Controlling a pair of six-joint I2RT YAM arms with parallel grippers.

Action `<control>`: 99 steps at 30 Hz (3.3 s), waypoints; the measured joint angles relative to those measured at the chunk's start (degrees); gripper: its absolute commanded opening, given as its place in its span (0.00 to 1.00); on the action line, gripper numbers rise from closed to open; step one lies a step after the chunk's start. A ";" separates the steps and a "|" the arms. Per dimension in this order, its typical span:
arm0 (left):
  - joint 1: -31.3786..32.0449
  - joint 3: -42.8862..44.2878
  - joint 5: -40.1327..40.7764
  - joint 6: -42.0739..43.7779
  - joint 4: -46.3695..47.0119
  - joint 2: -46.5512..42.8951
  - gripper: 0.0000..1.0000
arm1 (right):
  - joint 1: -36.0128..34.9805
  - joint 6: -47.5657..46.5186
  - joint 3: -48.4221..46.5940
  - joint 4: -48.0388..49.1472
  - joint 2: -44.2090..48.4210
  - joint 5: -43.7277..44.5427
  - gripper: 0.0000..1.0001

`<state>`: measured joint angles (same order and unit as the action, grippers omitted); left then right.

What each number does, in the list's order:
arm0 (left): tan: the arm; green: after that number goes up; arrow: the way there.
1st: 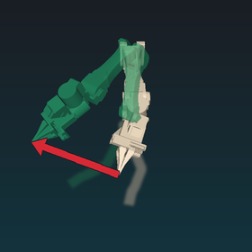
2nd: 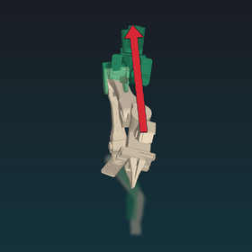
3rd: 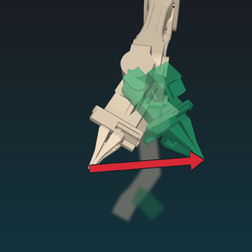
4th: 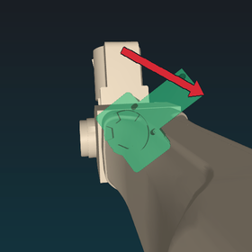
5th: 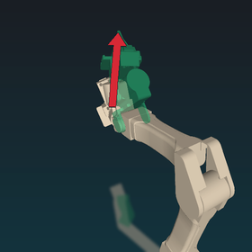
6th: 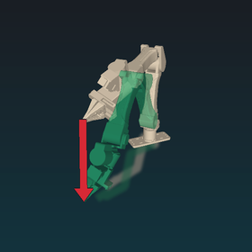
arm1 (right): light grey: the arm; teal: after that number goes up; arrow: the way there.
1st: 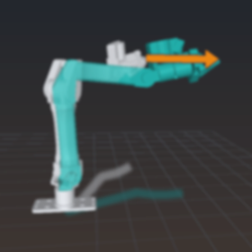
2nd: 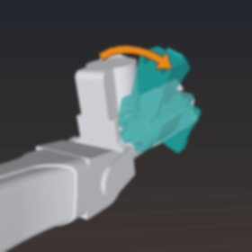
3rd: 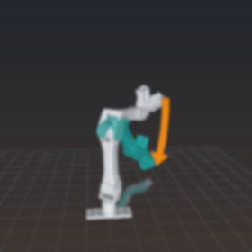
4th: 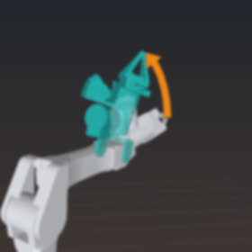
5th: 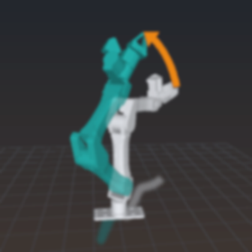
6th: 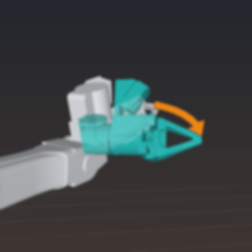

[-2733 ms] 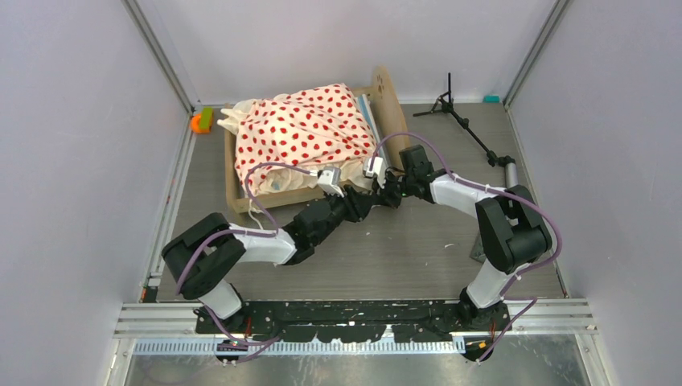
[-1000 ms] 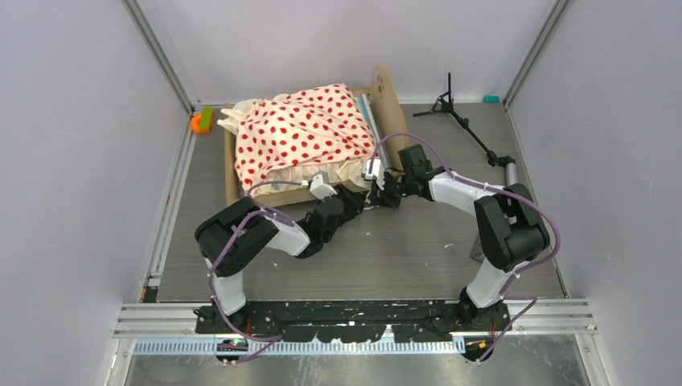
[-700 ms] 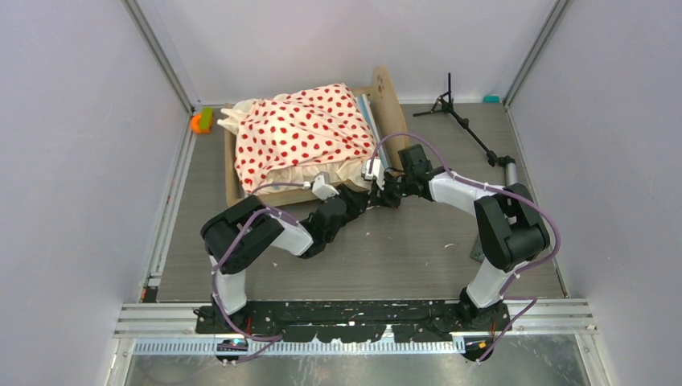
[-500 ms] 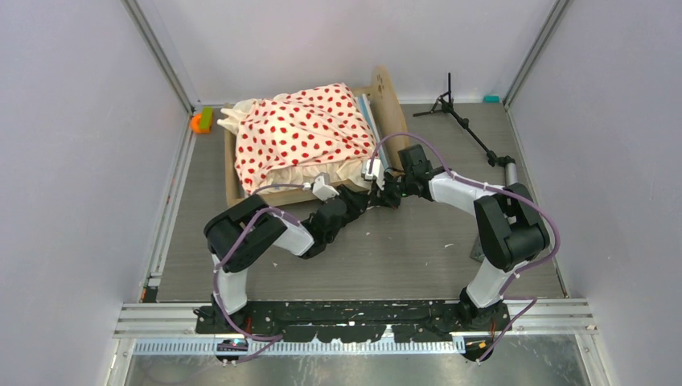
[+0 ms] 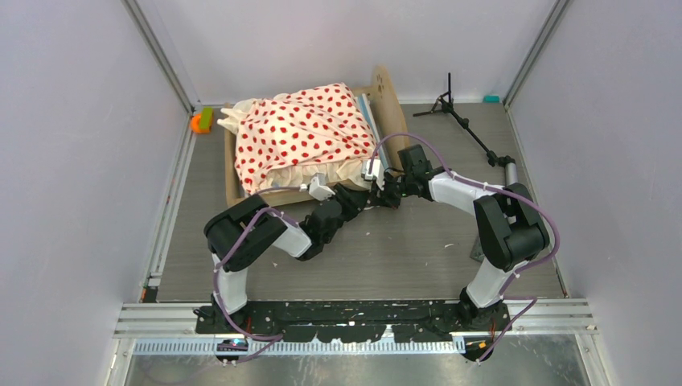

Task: Set up the pet bed
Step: Tie the ropes to the bed frame.

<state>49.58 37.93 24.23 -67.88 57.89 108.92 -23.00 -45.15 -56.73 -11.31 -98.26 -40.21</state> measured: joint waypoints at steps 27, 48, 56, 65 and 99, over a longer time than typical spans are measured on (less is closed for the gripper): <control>-0.35 -0.46 -0.20 -6.51 4.72 -0.17 0.42 | 0.00 -0.68 -0.17 -0.50 -0.02 0.00 0.00; -0.59 0.57 0.26 -5.01 1.55 0.04 0.36 | 0.00 -0.83 -0.26 -0.85 -0.04 0.00 0.00; -0.59 0.85 0.31 -4.96 1.38 0.20 0.34 | 0.00 -0.85 -0.26 -0.96 -0.04 0.00 0.00; -1.29 1.90 0.04 -4.17 1.16 1.05 0.22 | 0.00 -0.85 -0.26 -0.98 -0.04 0.00 0.00; -2.10 3.26 -1.90 -0.92 -2.93 1.14 0.36 | 0.00 -0.87 -0.28 -0.98 -0.04 -0.04 0.00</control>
<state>47.48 41.19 22.33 -68.79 54.96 110.06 -23.00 -46.02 -57.01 -12.29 -98.30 -40.25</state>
